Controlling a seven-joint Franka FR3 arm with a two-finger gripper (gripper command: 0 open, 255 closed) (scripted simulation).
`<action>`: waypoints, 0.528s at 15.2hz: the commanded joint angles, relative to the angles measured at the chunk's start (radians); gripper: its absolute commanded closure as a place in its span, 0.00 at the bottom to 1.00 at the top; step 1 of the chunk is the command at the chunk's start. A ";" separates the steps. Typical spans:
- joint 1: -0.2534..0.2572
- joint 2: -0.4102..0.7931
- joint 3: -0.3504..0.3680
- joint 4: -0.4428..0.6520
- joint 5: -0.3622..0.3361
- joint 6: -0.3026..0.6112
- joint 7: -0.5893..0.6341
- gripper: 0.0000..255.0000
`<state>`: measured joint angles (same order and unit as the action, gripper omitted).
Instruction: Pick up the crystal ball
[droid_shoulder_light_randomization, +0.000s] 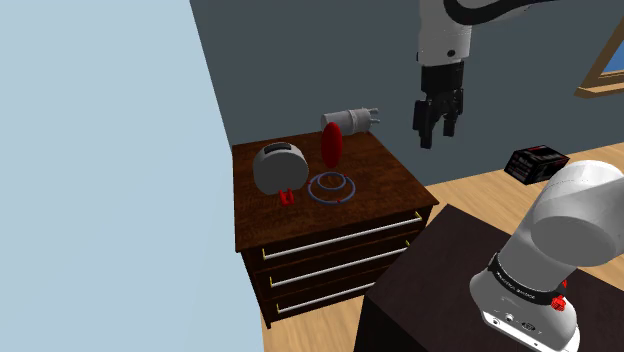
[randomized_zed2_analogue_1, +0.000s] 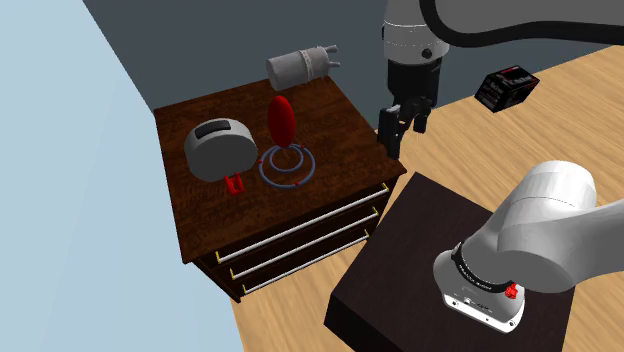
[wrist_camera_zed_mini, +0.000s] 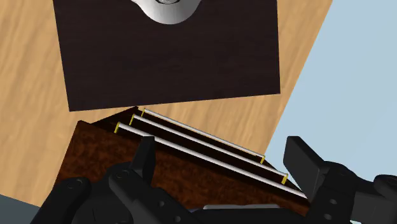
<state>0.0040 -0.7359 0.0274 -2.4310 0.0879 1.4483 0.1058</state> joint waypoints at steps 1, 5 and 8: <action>0.000 0.000 0.000 0.000 0.000 0.000 0.000 0.00; -0.013 0.057 0.059 -0.029 -0.016 0.194 0.074 0.00; -0.029 0.115 0.104 -0.035 -0.039 0.335 0.136 0.00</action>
<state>-0.0206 -0.6377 0.1144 -2.4604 0.0557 1.7292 0.2174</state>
